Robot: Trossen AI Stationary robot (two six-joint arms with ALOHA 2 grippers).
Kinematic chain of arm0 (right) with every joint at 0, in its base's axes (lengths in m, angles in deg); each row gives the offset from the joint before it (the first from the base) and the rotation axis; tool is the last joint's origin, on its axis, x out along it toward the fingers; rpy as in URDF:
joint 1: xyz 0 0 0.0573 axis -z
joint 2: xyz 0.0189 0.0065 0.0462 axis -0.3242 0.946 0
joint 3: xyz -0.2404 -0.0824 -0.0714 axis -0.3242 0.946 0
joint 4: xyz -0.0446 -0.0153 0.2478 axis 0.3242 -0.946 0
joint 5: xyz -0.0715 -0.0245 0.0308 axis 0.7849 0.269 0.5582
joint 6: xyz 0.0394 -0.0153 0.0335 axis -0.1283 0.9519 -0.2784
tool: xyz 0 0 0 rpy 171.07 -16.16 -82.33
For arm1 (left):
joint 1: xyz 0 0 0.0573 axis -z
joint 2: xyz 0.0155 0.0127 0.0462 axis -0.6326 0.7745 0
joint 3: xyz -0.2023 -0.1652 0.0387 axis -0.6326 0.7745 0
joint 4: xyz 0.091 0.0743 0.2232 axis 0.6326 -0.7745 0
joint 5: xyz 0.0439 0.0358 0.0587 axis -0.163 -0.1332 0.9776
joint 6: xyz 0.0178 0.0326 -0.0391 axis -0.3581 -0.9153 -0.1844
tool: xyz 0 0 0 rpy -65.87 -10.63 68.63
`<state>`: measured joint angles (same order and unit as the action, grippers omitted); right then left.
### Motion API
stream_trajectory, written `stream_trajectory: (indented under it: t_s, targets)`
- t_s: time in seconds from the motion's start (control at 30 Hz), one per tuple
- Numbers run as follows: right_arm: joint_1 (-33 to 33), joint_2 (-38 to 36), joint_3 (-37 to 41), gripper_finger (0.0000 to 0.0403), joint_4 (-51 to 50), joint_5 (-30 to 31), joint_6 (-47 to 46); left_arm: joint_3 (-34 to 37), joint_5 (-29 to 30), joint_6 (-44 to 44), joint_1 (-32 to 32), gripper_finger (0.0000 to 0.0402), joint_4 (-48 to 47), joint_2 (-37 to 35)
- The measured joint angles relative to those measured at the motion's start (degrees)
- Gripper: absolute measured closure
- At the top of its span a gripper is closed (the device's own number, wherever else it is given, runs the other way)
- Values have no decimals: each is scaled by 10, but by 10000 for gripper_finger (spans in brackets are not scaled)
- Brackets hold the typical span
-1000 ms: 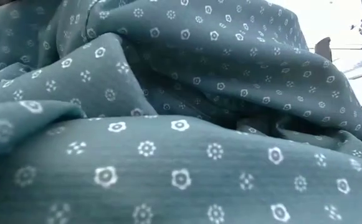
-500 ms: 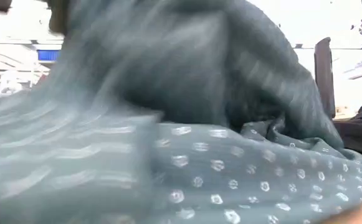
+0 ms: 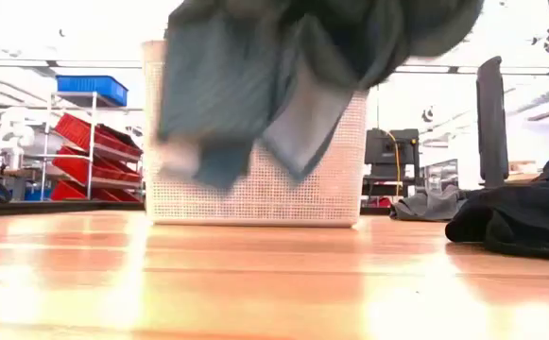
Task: Sort clothes
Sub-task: Put the green shirt into the white laundry bin
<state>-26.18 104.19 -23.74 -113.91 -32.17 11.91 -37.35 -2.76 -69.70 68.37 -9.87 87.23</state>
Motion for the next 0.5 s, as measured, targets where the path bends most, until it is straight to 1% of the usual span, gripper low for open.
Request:
stream_trajectory:
  t_s: [0.1,0.17,0.27,0.33,0.4,0.43,0.5]
  targets:
    - [-11,0,19,117,0,20,-26,-1,48,-14,-3,363,35,-26]
    - [-17,1,34,117,0,27,-45,-1,91,-31,-6,363,58,-37]
    - [-20,1,55,117,-3,25,-46,-1,176,-69,-16,363,102,-55]
    - [-19,1,60,117,-16,26,-48,-1,251,-113,-26,363,144,-69]
    - [-15,1,61,117,-22,30,-50,-1,307,-164,-42,363,189,-80]
    - [-13,1,61,117,-22,35,-50,-1,320,-190,-52,363,210,-87]
    - [-10,1,61,117,-22,47,-49,-1,328,-223,-77,363,240,-99]
